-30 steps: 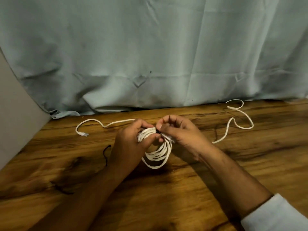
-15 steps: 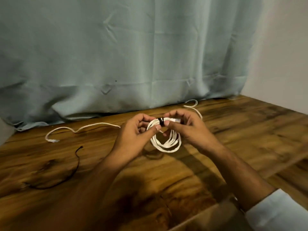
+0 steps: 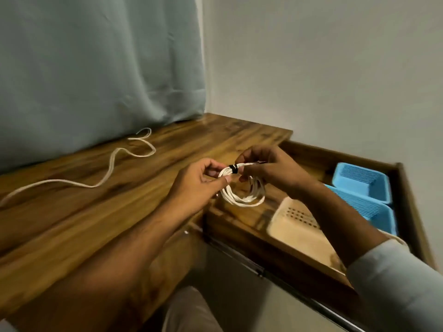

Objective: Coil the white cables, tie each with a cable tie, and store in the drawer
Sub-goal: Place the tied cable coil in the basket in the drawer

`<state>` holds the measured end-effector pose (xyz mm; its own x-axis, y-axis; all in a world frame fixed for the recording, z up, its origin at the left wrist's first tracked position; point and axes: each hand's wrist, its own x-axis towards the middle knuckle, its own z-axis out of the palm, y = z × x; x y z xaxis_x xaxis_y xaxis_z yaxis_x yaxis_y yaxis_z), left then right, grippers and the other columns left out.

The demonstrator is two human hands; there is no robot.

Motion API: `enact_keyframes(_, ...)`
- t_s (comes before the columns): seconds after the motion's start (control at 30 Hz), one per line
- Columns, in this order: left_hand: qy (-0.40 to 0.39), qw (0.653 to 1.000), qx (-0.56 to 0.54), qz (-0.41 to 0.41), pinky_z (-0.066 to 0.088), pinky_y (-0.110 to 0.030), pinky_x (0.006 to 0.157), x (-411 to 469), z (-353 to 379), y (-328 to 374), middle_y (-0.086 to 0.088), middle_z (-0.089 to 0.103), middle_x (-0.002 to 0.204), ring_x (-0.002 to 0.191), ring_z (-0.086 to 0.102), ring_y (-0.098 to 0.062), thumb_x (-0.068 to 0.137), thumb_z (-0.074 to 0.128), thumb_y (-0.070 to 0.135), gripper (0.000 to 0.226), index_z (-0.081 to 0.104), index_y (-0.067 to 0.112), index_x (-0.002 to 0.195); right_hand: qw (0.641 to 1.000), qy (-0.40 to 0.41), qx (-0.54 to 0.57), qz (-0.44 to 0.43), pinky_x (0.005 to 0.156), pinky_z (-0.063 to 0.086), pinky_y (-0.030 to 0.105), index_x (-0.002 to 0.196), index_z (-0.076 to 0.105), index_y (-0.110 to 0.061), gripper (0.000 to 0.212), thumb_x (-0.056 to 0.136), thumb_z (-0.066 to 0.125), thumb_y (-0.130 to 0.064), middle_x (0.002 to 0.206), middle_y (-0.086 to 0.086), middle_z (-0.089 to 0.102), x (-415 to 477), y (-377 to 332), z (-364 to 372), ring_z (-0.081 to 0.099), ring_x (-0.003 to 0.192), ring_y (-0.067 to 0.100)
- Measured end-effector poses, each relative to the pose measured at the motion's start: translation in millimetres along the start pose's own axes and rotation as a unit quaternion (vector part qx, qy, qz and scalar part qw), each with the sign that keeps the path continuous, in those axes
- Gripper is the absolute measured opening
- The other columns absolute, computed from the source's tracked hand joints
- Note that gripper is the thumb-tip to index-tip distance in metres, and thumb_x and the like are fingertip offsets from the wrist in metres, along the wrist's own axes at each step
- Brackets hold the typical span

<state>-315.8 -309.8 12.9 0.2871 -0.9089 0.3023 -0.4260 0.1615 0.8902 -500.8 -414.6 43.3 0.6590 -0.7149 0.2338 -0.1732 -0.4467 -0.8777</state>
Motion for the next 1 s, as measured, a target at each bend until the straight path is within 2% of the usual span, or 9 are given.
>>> enact_keyframes(0.13, -0.065, 0.998, 0.008, -0.004, 0.061, -0.044, 0.079, 9.3, 69.1, 12.1, -0.008, 0.075, 0.09, 0.078, 0.072, -0.025, 0.083, 0.083, 0.019, 0.02, 0.073, 0.02, 0.1, 0.996, 0.046, -0.055, 0.057, 0.067, 0.058, 0.029, 0.101, 0.074, -0.012, 0.009, 0.092, 0.076, -0.014, 0.091, 0.009, 0.078, -37.0, 25.9, -54.6, 0.076, 0.082, 0.022)
enact_keyframes(0.23, -0.119, 0.992, 0.024, -0.015, 0.057, -0.038, 0.075, 14.6, 119.1, 16.9, -0.001, 0.07, 0.079, 0.074, 0.068, -0.02, 0.079, 0.086, 0.023, 0.023, 0.072, 0.019, 0.097, 0.987, 0.07, -0.099, 0.103, 0.065, 0.056, 0.028, 0.098, 0.074, -0.012, 0.009, 0.091, 0.078, -0.016, 0.09, 0.013, 0.077, -67.5, 47.2, -88.9, 0.072, 0.076, 0.017)
enact_keyframes(0.33, -0.179, 0.982, 0.057, -0.013, 0.063, -0.05, 0.076, 15.8, 165.1, 15.7, 0.003, 0.073, 0.075, 0.074, 0.074, -0.023, 0.07, 0.085, 0.036, 0.028, 0.07, 0.026, 0.09, 0.973, 0.089, -0.154, 0.147, 0.062, 0.052, 0.026, 0.095, 0.074, -0.015, 0.009, 0.089, 0.081, -0.016, 0.089, 0.007, 0.078, -97.5, 70.7, -113.8, 0.071, 0.076, 0.016)
enact_keyframes(0.47, -0.223, 0.971, 0.086, -0.015, 0.062, -0.052, 0.077, 9.5, 207.7, 10.3, 0.001, 0.075, 0.079, 0.077, 0.075, -0.02, 0.075, 0.087, 0.026, 0.024, 0.07, 0.024, 0.091, 0.954, 0.083, -0.216, 0.193, 0.06, 0.052, 0.019, 0.094, 0.074, -0.021, 0.013, 0.086, 0.084, -0.019, 0.093, -0.004, 0.077, -124.3, 97.2, -132.8, 0.073, 0.083, 0.013)
enact_keyframes(0.57, -0.232, 0.967, 0.096, -0.027, 0.062, -0.05, 0.078, 9.6, 223.6, 3.3, 0.001, 0.075, 0.078, 0.076, 0.074, -0.02, 0.076, 0.087, 0.021, 0.022, 0.072, 0.022, 0.091, 0.945, 0.071, -0.249, 0.199, 0.06, 0.057, 0.018, 0.094, 0.074, -0.02, 0.014, 0.085, 0.084, -0.017, 0.093, -0.006, 0.075, -133.9, 111.1, -137.6, 0.072, 0.081, 0.011)
enact_keyframes(0.67, -0.247, 0.96, 0.123, -0.036, 0.063, -0.049, 0.077, 14.2, 227.8, -6.8, 0.001, 0.075, 0.078, 0.076, 0.074, -0.018, 0.075, 0.088, 0.019, 0.021, 0.072, 0.023, 0.088, 0.937, 0.052, -0.281, 0.203, 0.069, 0.064, 0.029, 0.093, 0.074, -0.02, 0.015, 0.084, 0.083, -0.012, 0.094, -0.005, 0.074, -134.8, 123.3, -133.2, 0.071, 0.085, 0.014)
enact_keyframes(0.8, -0.233, 0.959, 0.157, -0.047, 0.062, -0.044, 0.08, 17.9, 229.0, -19.1, 0.002, 0.072, 0.081, 0.079, 0.071, -0.017, 0.077, 0.087, 0.014, 0.019, 0.071, 0.022, 0.086, 0.932, 0.036, -0.289, 0.214, 0.068, 0.065, 0.037, 0.09, 0.074, -0.016, 0.013, 0.084, 0.081, -0.008, 0.09, 0.001, 0.073, -127.5, 134.5, -125.0, 0.073, 0.079, 0.017)
enact_keyframes(0.87, -0.241, 0.953, 0.173, -0.064, 0.062, -0.043, 0.082, 18.5, 229.6, -23.4, 0.002, 0.072, 0.084, 0.084, 0.07, -0.018, 0.079, 0.082, 0.01, 0.019, 0.071, 0.023, 0.085, 0.931, 0.021, -0.296, 0.212, 0.071, 0.064, 0.034, 0.093, 0.076, -0.016, 0.013, 0.084, 0.081, -0.008, 0.09, -0.001, 0.074, -123.9, 137.0, -122.6, 0.073, 0.081, 0.014)
enact_keyframes(1.0, -0.273, 0.936, 0.212, -0.062, 0.061, -0.037, 0.082, 19.1, 229.3, -24.5, 0.007, 0.071, 0.083, 0.086, 0.07, -0.014, 0.08, 0.079, 0.007, 0.02, 0.073, 0.025, 0.087, 0.925, -0.037, -0.312, 0.213, 0.065, 0.058, 0.023, 0.094, 0.08, -0.02, 0.01, 0.085, 0.083, -0.017, 0.09, -0.007, 0.074, -120.7, 140.6, -116.2, 0.071, 0.081, 0.009)
